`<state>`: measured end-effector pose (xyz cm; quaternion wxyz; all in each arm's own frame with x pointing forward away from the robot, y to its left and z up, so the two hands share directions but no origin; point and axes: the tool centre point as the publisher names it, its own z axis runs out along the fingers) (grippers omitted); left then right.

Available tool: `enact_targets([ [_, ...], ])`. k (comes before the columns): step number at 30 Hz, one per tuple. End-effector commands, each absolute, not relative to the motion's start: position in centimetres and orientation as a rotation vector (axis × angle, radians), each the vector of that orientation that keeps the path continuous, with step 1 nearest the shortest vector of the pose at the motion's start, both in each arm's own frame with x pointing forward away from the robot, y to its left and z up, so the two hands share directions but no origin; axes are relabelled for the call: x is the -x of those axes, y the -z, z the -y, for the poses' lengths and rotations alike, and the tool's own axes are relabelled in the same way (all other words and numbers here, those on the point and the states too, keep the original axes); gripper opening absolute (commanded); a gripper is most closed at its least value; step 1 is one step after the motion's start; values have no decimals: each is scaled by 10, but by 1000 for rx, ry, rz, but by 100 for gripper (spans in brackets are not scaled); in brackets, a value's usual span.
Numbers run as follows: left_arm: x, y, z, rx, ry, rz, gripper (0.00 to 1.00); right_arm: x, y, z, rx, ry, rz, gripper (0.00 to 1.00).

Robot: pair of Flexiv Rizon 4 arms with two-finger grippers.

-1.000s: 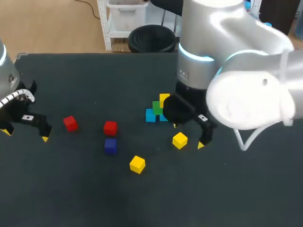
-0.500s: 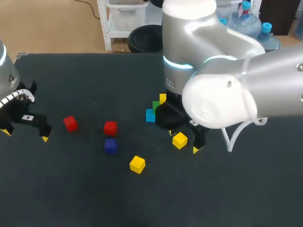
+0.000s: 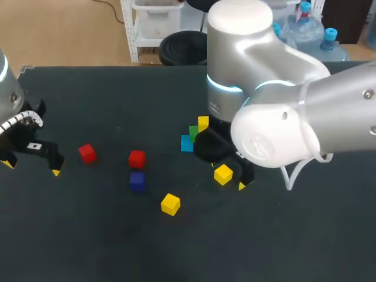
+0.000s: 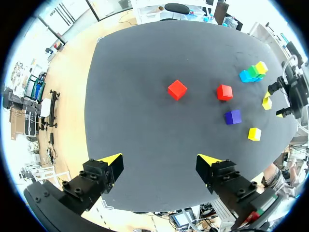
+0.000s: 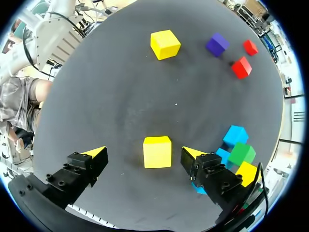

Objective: Place the blue cubes, place green cubes on the blue cubes, place the yellow cubes on the green cubes, then place the red cubes on the yellow cubes, and place purple cube on the red cubes.

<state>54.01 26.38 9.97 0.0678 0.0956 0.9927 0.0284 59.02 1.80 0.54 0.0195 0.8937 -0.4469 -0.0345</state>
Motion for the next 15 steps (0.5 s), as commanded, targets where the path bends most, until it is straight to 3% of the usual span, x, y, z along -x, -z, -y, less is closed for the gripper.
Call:
enact_targets([
  [1,-540,-99,-265,-292,-79,-2990,100,-591,0,-17,-2785,101,1395,100],
  [10,-540,-99,-265,-292,-79,-2990,100,-599,1,-20,-2782,85,1423,99],
  [12,-540,-99,-265,-292,-79,-2990,100,-600,1,-19,-2780,86,1432,72],
  [13,-540,-99,-265,-292,-79,-2990,100,-600,1,-19,-2775,80,1433,64],
  [15,-540,-99,-265,-292,-79,-2990,100,-600,1,-20,-2777,83,1437,59],
])
